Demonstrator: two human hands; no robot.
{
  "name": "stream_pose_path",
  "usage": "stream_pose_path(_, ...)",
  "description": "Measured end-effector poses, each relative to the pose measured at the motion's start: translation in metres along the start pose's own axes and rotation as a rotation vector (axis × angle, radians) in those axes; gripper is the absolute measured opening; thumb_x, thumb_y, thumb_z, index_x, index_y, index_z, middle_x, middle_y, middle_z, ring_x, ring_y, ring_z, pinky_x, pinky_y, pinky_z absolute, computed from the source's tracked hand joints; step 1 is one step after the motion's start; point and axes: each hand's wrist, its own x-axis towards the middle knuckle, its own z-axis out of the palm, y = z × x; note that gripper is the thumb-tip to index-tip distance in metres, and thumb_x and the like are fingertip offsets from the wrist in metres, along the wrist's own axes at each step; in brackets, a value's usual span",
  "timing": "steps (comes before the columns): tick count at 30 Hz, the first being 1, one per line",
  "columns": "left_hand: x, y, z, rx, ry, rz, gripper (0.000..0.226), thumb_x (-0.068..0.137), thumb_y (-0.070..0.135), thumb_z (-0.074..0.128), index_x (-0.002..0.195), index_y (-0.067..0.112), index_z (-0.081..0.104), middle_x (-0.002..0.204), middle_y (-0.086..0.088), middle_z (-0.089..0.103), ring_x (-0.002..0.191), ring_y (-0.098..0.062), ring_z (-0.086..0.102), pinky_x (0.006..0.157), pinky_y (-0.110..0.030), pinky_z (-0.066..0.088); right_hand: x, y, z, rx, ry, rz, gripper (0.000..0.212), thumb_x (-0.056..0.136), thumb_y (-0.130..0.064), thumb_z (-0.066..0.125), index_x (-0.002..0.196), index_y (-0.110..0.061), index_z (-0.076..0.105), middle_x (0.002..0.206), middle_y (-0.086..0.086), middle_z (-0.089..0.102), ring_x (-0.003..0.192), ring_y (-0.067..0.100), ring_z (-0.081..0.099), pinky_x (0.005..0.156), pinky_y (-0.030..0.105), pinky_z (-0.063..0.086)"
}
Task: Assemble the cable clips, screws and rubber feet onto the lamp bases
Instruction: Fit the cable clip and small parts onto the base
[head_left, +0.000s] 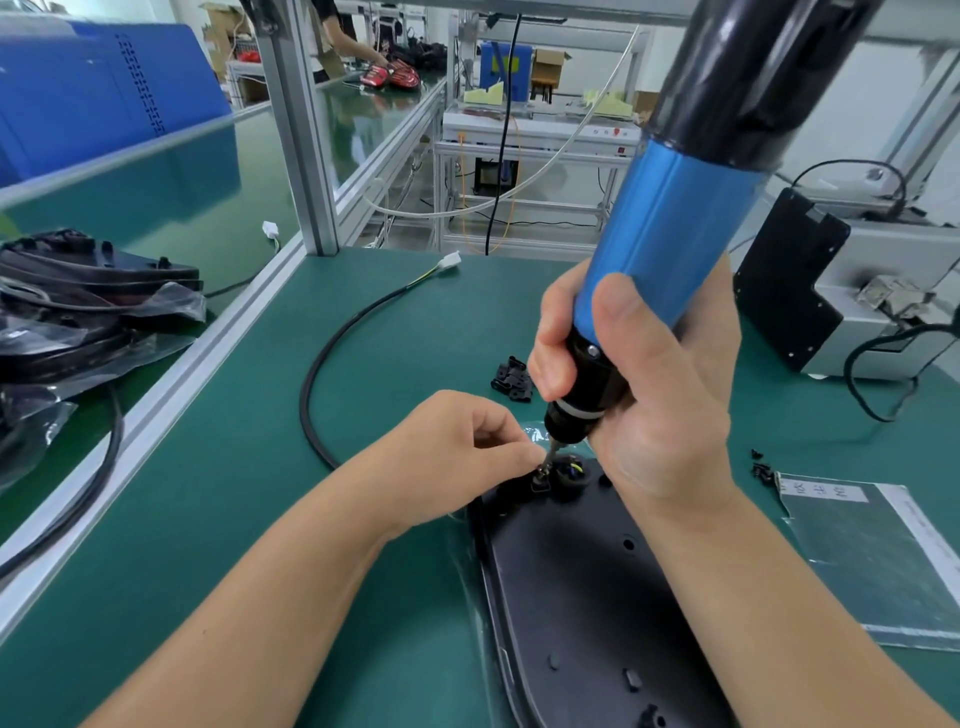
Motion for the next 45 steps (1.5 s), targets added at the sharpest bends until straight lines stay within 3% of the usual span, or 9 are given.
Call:
stream_pose_path(7, -0.001, 0.001, 0.002, 0.044, -0.042, 0.031, 0.042, 0.090, 0.022, 0.064, 0.051, 0.036, 0.060, 0.046, 0.017, 0.046, 0.047, -0.002, 0.037, 0.049, -0.012, 0.033, -0.002, -0.001, 0.001, -0.024, -0.050, -0.012, 0.016, 0.089, -0.017, 0.054, 0.102, -0.016, 0.046, 0.071, 0.022, 0.050, 0.046, 0.026, 0.047, 0.052, 0.030, 0.043)
stream_pose_path(13, -0.003, 0.001, -0.006, -0.042, -0.144, 0.079, 0.027, 0.093, 0.007, 0.062, 0.084, 0.031, 0.070, 0.085, 0.008, 0.072, 0.083, -0.006, 0.062, 0.083, -0.025, 0.050, -0.003, -0.001, -0.004, 0.004, -0.021, 0.002, 0.014, 0.089, -0.018, 0.053, 0.097, -0.011, 0.044, 0.069, 0.015, 0.053, 0.044, 0.026, 0.044, 0.051, 0.029, 0.042)
stream_pose_path(23, -0.002, 0.004, 0.001, 0.074, -0.021, 0.117, 0.048, 0.092, 0.014, 0.063, 0.053, 0.041, 0.062, 0.047, 0.022, 0.051, 0.047, 0.004, 0.045, 0.052, -0.005, 0.034, 0.000, -0.002, 0.000, -0.007, -0.070, -0.016, 0.018, 0.089, -0.017, 0.054, 0.105, -0.019, 0.046, 0.070, 0.023, 0.049, 0.045, 0.026, 0.046, 0.053, 0.029, 0.044)
stream_pose_path(29, -0.002, 0.002, 0.002, 0.036, -0.003, 0.064, 0.037, 0.089, 0.015, 0.066, 0.056, 0.031, 0.062, 0.049, 0.019, 0.052, 0.048, 0.004, 0.043, 0.053, -0.008, 0.035, 0.000, 0.001, -0.001, -0.004, -0.062, 0.033, 0.020, 0.088, -0.020, 0.057, 0.099, -0.009, 0.045, 0.066, 0.016, 0.052, 0.043, 0.024, 0.045, 0.050, 0.028, 0.041)
stream_pose_path(33, -0.001, 0.000, 0.003, 0.019, -0.002, 0.056, 0.028, 0.089, 0.016, 0.066, 0.063, 0.027, 0.064, 0.056, 0.017, 0.056, 0.056, -0.001, 0.047, 0.059, -0.012, 0.039, 0.003, 0.000, 0.001, 0.019, -0.031, 0.071, 0.050, 0.085, -0.042, 0.069, 0.099, -0.001, 0.046, 0.065, 0.004, 0.055, 0.040, 0.019, 0.045, 0.048, 0.026, 0.039)
stream_pose_path(36, -0.001, 0.000, 0.004, 0.003, -0.005, 0.052, 0.027, 0.089, 0.014, 0.065, 0.064, 0.026, 0.063, 0.056, 0.017, 0.056, 0.057, -0.003, 0.047, 0.060, -0.015, 0.040, 0.003, 0.000, 0.003, -0.011, 0.000, 0.045, 0.031, 0.084, -0.034, 0.071, 0.099, -0.016, 0.050, 0.059, 0.002, 0.053, 0.037, 0.016, 0.044, 0.045, 0.026, 0.038)
stream_pose_path(40, -0.001, 0.001, 0.005, 0.003, 0.000, 0.047, 0.031, 0.089, 0.012, 0.065, 0.062, 0.027, 0.061, 0.052, 0.019, 0.055, 0.054, 0.000, 0.047, 0.058, -0.012, 0.039, 0.003, 0.001, 0.002, 0.005, -0.004, 0.080, 0.026, 0.081, -0.025, 0.069, 0.100, -0.020, 0.052, 0.057, 0.002, 0.050, 0.037, 0.013, 0.043, 0.042, 0.025, 0.037)
stream_pose_path(43, -0.001, 0.001, 0.005, -0.006, 0.003, 0.035, 0.029, 0.088, 0.012, 0.065, 0.063, 0.026, 0.061, 0.054, 0.017, 0.055, 0.056, -0.003, 0.047, 0.060, -0.015, 0.041, 0.004, 0.003, 0.000, 0.013, -0.016, 0.119, 0.033, 0.081, -0.025, 0.069, 0.105, -0.008, 0.053, 0.056, 0.001, 0.049, 0.037, 0.013, 0.043, 0.044, 0.023, 0.038)
stream_pose_path(45, -0.002, 0.001, 0.005, -0.001, -0.007, 0.033, 0.026, 0.089, 0.013, 0.065, 0.065, 0.024, 0.063, 0.056, 0.016, 0.055, 0.058, -0.005, 0.047, 0.061, -0.017, 0.041, 0.005, 0.005, -0.004, -0.024, -0.028, 0.143, 0.042, 0.082, -0.026, 0.067, 0.094, 0.009, 0.048, 0.052, -0.002, 0.049, 0.036, 0.016, 0.042, 0.044, 0.024, 0.037)
